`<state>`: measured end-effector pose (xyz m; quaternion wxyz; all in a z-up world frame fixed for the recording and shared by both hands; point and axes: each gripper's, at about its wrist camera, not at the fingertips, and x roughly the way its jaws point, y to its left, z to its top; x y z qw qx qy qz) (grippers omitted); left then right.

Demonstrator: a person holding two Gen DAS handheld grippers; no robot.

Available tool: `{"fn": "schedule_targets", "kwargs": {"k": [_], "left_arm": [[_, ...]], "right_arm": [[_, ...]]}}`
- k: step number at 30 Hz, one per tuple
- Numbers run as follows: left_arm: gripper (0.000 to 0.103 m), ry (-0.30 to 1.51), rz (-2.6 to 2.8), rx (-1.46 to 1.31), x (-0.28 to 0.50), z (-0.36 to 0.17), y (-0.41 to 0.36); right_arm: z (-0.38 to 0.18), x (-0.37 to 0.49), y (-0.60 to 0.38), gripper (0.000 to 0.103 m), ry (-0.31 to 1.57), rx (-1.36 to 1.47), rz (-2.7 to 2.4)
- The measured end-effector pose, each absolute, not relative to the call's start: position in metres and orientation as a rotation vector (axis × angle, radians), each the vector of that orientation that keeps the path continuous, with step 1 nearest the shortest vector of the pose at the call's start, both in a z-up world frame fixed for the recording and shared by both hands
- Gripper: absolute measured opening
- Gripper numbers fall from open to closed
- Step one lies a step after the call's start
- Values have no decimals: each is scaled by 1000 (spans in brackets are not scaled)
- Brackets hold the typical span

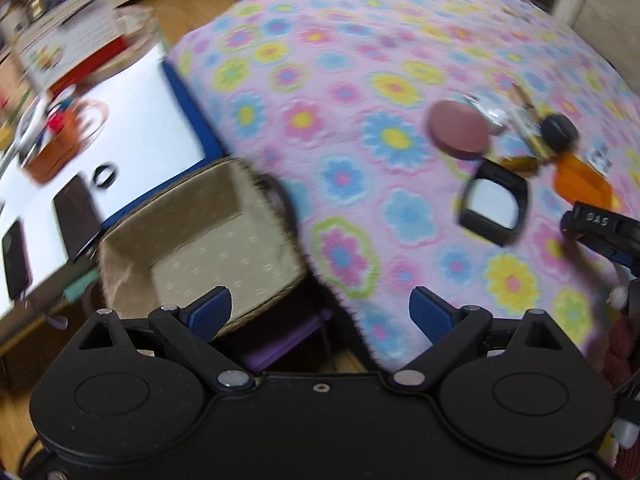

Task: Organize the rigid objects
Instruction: 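Grasp the black-and-gold lipstick with the right gripper, then grasp the black square compact with the left gripper while the right gripper holds the lipstick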

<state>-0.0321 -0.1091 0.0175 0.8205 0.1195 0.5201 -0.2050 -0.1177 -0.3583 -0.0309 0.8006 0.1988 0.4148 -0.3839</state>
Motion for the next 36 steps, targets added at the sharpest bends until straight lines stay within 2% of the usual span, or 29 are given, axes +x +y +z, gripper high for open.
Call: {"fn": "schedule_targets", "kwargs": {"k": [3, 9, 14, 18, 36], "left_arm": [[92, 1138, -535, 257, -31, 20, -142], [92, 1293, -624, 43, 2, -5, -180], [87, 1177, -587, 141, 1, -3, -192], [87, 1096, -610, 224, -4, 6, -200], [88, 1113, -710, 354, -5, -9, -250]], "right_arm": [[-30, -125, -360, 82, 886, 437, -815], [-28, -133, -361, 82, 888, 430, -788], [-29, -132, -360, 83, 889, 408, -790], [-31, -129, -359, 83, 890, 385, -795], [-30, -130, -365, 83, 898, 399, -786]]}}
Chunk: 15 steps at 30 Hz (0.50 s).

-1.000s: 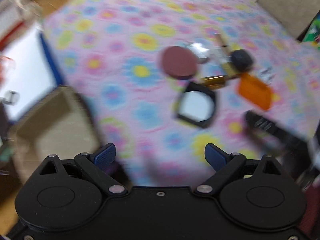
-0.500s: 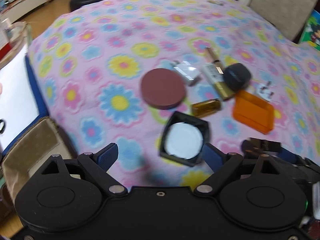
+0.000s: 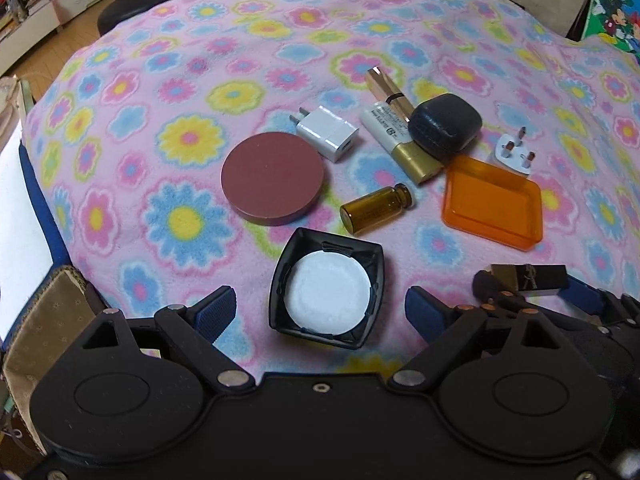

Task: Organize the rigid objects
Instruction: 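Grasp the black square compact with the left gripper while the right gripper holds the lipstick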

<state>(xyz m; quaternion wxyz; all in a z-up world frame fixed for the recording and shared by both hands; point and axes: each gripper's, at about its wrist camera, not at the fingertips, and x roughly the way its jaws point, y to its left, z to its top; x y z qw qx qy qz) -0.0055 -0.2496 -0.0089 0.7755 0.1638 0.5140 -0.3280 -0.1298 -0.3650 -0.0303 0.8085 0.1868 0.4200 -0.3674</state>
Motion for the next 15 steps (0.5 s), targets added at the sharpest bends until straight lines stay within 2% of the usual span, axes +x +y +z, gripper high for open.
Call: {"fn": "schedule_targets", "kwargs": {"k": [4, 6, 8, 9, 15], "left_arm": [[87, 1139, -693, 354, -1, -20, -251], [81, 1150, -681, 358, 2, -25, -254], [65, 1181, -691, 353, 5, -32, -258], [62, 1200, -699, 342, 6, -35, -260], [61, 1168, -690, 333, 2, -31, -255]], "right_arm": [[-31, -130, -366, 83, 902, 395, -790], [-31, -129, -366, 82, 907, 390, -791], [-31, -127, -365, 82, 914, 382, -794], [-31, -126, -365, 82, 917, 378, -795], [-28, -124, -366, 82, 936, 385, -793]]}}
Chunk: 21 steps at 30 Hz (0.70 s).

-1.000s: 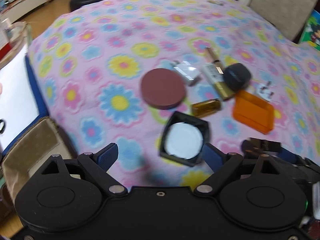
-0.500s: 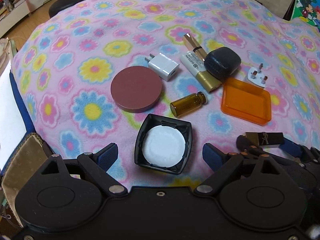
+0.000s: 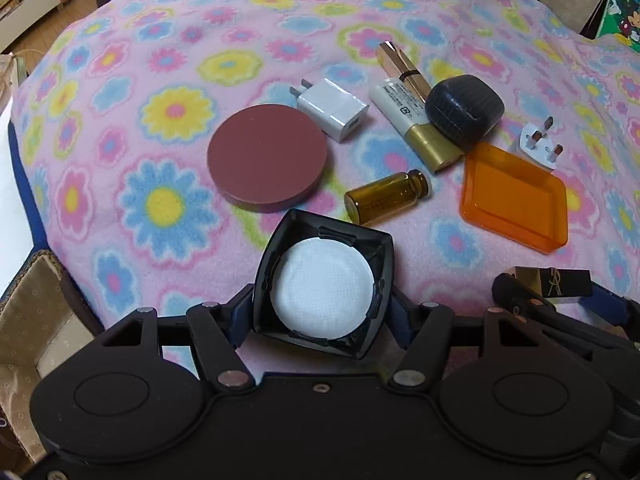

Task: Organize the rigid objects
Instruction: 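Carry both items to the basket and open both grippers to drop them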

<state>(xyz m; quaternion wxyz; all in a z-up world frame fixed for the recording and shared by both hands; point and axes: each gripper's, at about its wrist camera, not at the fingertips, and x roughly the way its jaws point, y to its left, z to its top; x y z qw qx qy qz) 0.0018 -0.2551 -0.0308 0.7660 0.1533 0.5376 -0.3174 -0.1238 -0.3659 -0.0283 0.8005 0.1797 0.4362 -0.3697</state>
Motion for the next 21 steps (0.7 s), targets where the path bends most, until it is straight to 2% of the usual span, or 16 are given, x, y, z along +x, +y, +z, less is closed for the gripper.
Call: {"fn": "schedule_targets", "kwargs": {"k": [8, 21], "left_arm": [[61, 1171, -552, 321, 11, -5, -214], [61, 1108, -248, 205, 49, 40, -71]], "right_arm": [[-13, -117, -341, 82, 935, 370, -721], [4, -50, -234, 82, 976, 276, -398]]}}
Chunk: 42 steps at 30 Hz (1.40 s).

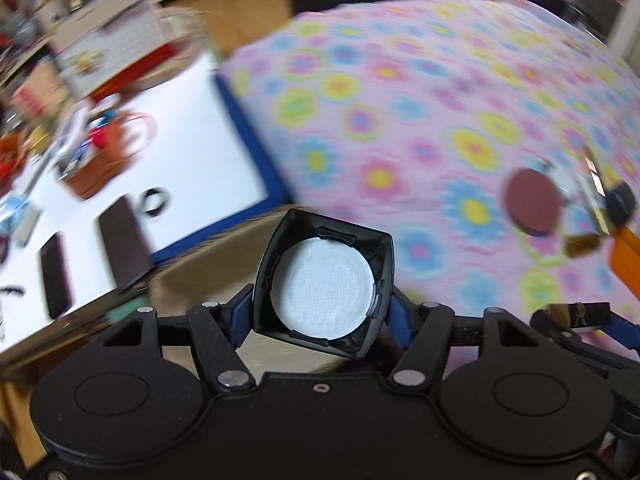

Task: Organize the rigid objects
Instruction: 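Carry both items to the basket and open both grippers to drop them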

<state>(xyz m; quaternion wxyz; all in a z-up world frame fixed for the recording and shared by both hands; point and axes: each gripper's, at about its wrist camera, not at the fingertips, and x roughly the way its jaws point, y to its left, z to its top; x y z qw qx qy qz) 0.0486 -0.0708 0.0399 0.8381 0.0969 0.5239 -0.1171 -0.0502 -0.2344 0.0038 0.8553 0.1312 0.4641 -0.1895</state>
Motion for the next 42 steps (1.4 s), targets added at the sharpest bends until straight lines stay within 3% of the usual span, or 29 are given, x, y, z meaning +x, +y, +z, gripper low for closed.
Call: {"fn": "schedule_targets", "kwargs": {"k": [15, 42], "left_arm": [[61, 1092, -63, 40, 70, 21, 38], [59, 1300, -33, 11, 85, -15, 47]], "right_arm": [[-1, 18, -133, 82, 1012, 185, -173], [-57, 66, -109, 82, 1142, 171, -132]]}}
